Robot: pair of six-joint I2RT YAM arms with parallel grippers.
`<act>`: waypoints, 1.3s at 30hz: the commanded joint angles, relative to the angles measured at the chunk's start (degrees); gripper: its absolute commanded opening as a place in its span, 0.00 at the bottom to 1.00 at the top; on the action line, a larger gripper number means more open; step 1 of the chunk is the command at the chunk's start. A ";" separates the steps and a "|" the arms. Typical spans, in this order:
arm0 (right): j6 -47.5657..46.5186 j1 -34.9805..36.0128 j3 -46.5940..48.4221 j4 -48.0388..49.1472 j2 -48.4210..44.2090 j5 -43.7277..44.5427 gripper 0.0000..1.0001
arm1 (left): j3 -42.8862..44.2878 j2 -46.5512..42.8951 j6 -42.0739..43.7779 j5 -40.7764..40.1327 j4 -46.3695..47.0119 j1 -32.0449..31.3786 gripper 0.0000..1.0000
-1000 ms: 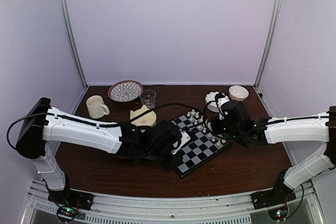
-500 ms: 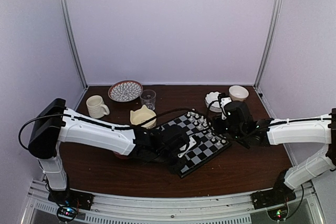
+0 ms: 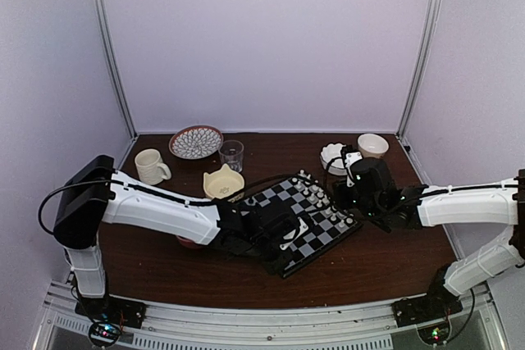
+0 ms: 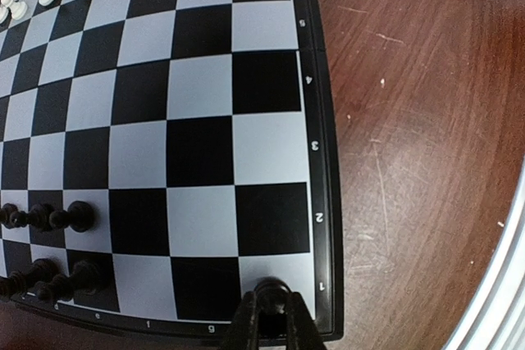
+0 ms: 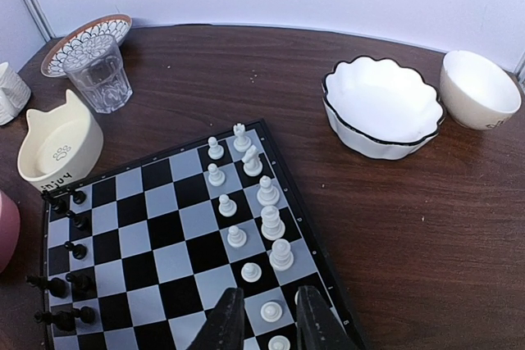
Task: Set up the chess pieces on the board
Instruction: Place the rook at a8.
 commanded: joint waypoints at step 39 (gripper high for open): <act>0.04 -0.24 -0.31 1.15 -0.87 -0.85 0.25 | -14.24 -24.21 -14.36 -8.30 -3.10 16.99 0.30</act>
